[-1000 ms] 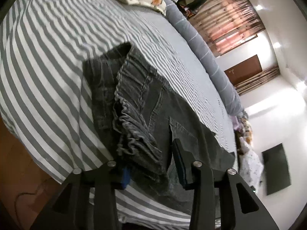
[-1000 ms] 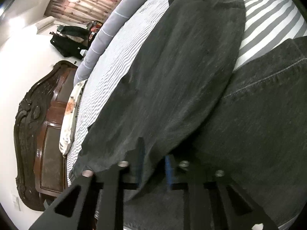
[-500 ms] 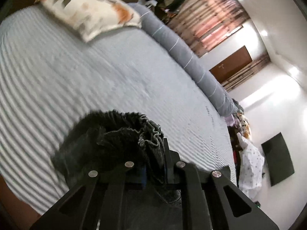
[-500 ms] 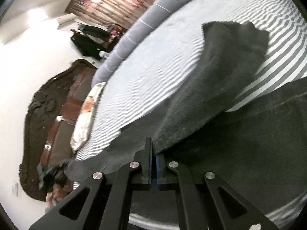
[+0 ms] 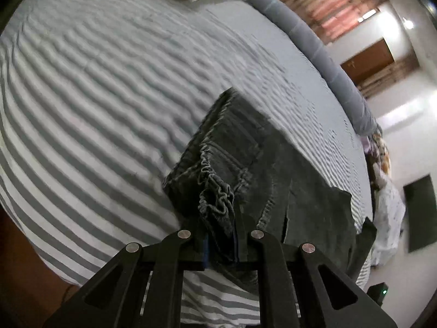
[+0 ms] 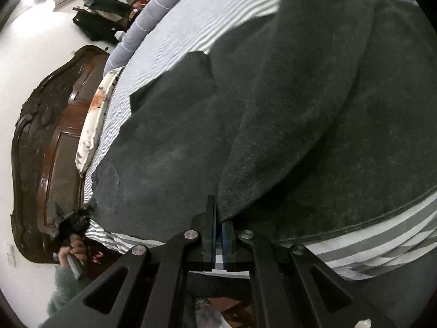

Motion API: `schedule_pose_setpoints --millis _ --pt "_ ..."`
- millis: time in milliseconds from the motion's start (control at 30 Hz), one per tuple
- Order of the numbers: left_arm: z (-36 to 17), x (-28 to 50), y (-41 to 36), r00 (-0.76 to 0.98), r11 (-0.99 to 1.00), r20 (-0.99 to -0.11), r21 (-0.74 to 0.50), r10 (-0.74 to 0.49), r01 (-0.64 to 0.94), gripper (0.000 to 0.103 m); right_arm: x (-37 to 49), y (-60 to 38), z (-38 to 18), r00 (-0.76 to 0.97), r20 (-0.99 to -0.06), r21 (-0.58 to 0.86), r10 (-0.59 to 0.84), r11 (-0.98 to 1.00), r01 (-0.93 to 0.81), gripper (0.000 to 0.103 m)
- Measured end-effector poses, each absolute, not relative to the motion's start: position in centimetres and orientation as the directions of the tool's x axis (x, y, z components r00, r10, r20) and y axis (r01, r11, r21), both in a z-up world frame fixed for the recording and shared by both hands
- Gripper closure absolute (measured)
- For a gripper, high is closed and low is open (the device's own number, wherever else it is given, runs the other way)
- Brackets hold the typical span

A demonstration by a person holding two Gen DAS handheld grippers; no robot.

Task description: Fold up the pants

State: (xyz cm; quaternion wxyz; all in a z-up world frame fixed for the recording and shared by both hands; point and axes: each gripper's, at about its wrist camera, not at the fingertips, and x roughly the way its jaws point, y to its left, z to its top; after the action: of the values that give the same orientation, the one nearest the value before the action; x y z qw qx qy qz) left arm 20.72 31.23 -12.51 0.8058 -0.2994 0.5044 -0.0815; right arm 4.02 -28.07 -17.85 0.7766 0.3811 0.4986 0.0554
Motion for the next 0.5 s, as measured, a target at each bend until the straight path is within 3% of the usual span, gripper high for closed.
schedule_pose_setpoints --millis 300,400,500 --pt "-10.5 21.2 30.8 0.533 0.811 -0.731 -0.569 -0.425 -0.134 0.091 4.0 -27.7 -18.3 0.482 -0.746 0.633 0.459 0.714 0.3 0.099" --pt "-11.8 21.2 29.8 0.509 0.87 -0.784 -0.476 -0.354 -0.129 0.09 4.1 -27.8 -18.4 0.48 -0.751 0.625 0.453 0.723 0.295 0.096" --pt "-11.6 20.6 29.7 0.533 0.869 -0.773 -0.477 -0.344 -0.129 0.087 4.3 -27.6 -18.1 0.484 -0.744 0.632 0.46 0.719 0.289 0.095"
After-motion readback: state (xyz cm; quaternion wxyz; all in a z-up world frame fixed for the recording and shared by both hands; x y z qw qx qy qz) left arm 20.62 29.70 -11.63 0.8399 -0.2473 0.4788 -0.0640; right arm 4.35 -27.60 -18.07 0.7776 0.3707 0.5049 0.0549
